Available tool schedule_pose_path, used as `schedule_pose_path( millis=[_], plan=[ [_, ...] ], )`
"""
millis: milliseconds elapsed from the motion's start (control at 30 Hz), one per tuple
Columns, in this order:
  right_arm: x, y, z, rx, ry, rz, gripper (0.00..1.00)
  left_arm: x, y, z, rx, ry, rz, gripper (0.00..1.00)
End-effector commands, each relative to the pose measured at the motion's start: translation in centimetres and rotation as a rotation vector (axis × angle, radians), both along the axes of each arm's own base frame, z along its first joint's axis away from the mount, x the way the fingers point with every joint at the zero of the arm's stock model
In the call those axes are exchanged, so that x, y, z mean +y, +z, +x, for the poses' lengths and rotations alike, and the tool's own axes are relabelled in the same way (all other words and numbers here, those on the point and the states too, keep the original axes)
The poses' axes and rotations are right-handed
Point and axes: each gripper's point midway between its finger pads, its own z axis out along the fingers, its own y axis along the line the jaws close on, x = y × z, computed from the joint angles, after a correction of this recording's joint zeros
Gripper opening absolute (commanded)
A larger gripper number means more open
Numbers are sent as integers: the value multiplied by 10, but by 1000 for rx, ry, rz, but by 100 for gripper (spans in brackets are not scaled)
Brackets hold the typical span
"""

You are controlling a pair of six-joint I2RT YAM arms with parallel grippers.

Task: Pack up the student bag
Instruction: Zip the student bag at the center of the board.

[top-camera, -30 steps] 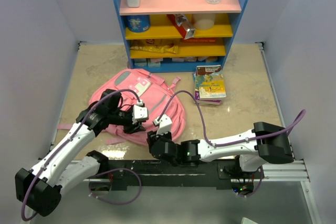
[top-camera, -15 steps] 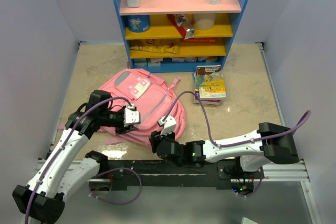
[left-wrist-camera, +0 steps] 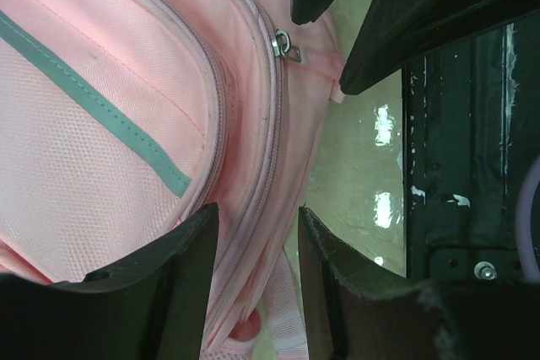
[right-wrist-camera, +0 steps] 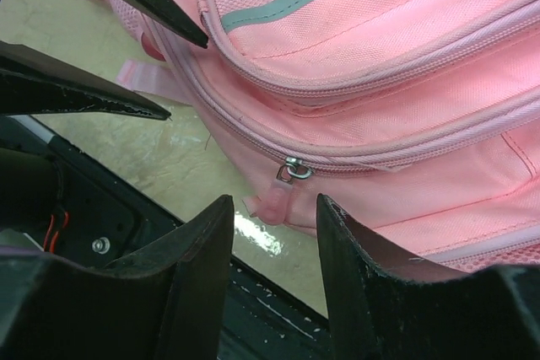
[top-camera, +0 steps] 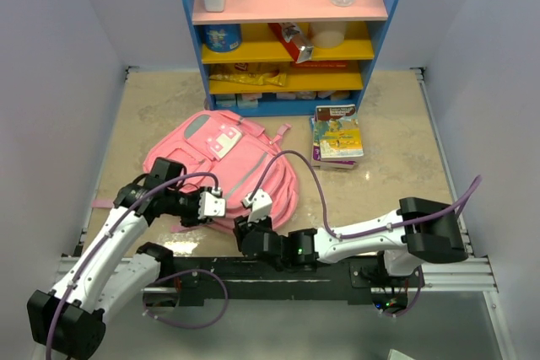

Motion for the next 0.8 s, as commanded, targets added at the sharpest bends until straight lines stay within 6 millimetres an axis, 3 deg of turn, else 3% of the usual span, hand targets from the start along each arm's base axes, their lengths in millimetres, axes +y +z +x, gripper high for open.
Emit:
schedule_pose_path(
  millis=[0,133,333,433,533,633,767],
  plan=[
    [14,13,3,-7,-25,35,47,-4,-2,15,-62,-21,-14,47],
    [19,9,3,-5,-38,20,47,-5,-7,19,-55,-24,-11,46],
    [24,1,4,-6,-45,-14,38,-10,-13,17,-39,-44,-30,42],
    [23,0,4,2,-53,-12,31,-10,-15,18,-32,-47,-29,34],
    [14,-5,6,3,-73,-48,23,-10,-17,19,-31,-52,-26,18],
    [3,-4,7,9,-97,-48,9,-10,-16,20,-29,-47,-25,5],
    [-10,0,8,9,-113,-51,0,-8,-17,20,-37,-44,-9,0]
  ],
)
